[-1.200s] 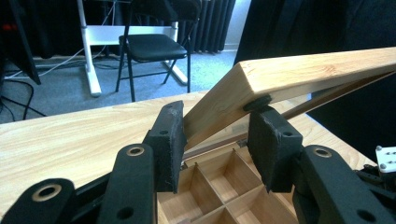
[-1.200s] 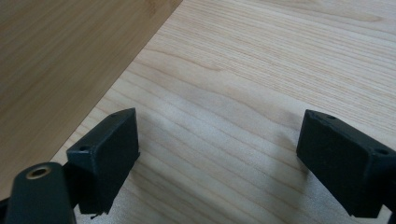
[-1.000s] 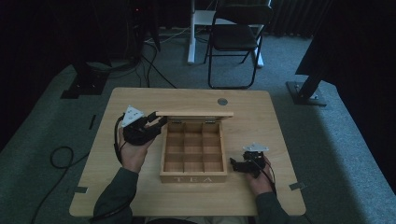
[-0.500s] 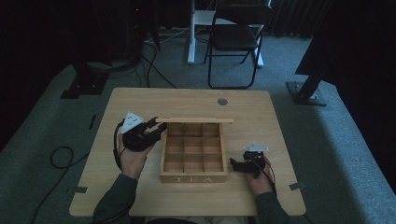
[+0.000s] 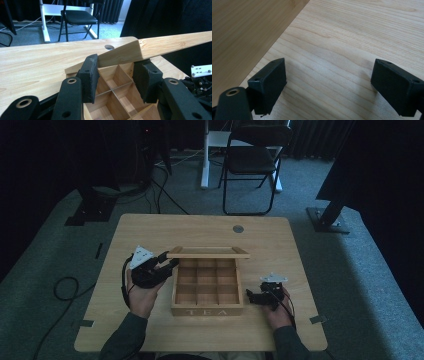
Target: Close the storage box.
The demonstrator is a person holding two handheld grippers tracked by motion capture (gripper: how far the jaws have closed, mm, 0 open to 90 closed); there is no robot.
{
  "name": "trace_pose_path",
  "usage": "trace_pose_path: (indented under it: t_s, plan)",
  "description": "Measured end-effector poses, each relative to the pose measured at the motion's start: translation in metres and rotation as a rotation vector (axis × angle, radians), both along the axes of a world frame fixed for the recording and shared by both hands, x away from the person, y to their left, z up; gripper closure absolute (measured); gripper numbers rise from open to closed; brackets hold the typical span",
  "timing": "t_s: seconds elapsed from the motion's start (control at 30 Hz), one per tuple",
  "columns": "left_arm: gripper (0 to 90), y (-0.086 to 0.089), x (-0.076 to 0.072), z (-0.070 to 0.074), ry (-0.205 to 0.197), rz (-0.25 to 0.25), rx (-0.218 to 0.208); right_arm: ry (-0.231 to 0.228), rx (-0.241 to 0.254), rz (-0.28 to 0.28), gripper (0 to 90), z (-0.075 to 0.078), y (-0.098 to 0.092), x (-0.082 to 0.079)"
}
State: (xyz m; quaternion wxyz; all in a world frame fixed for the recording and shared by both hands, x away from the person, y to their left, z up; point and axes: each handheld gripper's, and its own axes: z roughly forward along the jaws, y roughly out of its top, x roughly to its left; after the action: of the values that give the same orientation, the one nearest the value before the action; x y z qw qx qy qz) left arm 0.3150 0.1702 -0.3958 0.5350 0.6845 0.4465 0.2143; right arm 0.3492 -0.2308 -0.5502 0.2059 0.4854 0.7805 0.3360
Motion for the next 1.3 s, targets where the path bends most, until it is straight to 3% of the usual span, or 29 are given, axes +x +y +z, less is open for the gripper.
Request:
trace_pose_path:
  t_s: [0.9, 1.3]
  plan:
    - [55.7, 0.001, -0.017, -0.019, 0.003, -0.009, 0.006, 0.000, 0.001, 0.000, 12.4, 0.000, 0.000, 0.000]
    - [55.2, 0.000, -0.025, -0.029, 0.024, -0.007, 0.010, 0.002, 0.000, 0.000, 12.5, 0.000, 0.000, 0.000]
